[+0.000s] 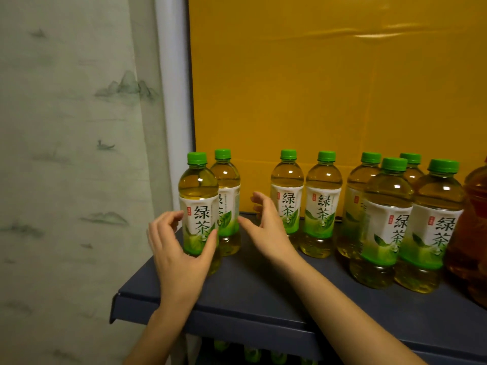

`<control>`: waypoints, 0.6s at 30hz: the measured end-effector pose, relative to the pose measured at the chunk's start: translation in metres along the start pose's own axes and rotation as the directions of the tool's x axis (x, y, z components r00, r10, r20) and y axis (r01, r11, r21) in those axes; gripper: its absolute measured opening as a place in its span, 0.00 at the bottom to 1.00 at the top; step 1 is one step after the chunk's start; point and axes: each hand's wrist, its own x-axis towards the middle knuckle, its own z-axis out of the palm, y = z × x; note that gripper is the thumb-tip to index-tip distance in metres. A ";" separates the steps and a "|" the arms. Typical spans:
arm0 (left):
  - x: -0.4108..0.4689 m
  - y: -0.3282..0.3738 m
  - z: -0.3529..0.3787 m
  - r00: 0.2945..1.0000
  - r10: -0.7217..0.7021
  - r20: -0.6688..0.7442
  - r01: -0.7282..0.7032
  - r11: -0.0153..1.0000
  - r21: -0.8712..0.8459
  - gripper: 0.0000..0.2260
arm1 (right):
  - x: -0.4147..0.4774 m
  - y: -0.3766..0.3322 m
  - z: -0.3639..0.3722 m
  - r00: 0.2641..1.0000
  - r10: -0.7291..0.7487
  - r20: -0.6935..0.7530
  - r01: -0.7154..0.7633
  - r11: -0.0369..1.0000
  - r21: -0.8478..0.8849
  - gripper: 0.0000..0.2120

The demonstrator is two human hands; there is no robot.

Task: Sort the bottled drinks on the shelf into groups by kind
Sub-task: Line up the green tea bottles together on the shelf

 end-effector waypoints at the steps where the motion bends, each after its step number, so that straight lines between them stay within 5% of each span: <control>1: 0.001 -0.003 0.002 0.996 -0.076 0.036 0.078 0.996 -0.036 0.32 | 0.007 0.001 0.006 0.998 0.048 0.038 -0.049 0.998 0.027 0.35; 7: 0.014 -0.017 0.008 0.867 -0.348 0.357 0.434 0.879 -0.197 0.47 | 0.027 0.001 0.027 0.913 0.246 0.326 -0.345 0.891 0.296 0.40; 12: 0.017 -0.028 0.012 0.779 -0.430 0.456 0.559 0.806 -0.194 0.38 | 0.033 0.009 0.039 0.939 0.194 0.284 -0.285 0.901 0.328 0.34; 18: 0.016 -0.029 0.012 0.782 -0.419 0.462 0.565 0.789 -0.240 0.31 | 0.029 0.008 0.042 0.976 0.177 0.125 -0.206 0.937 0.283 0.26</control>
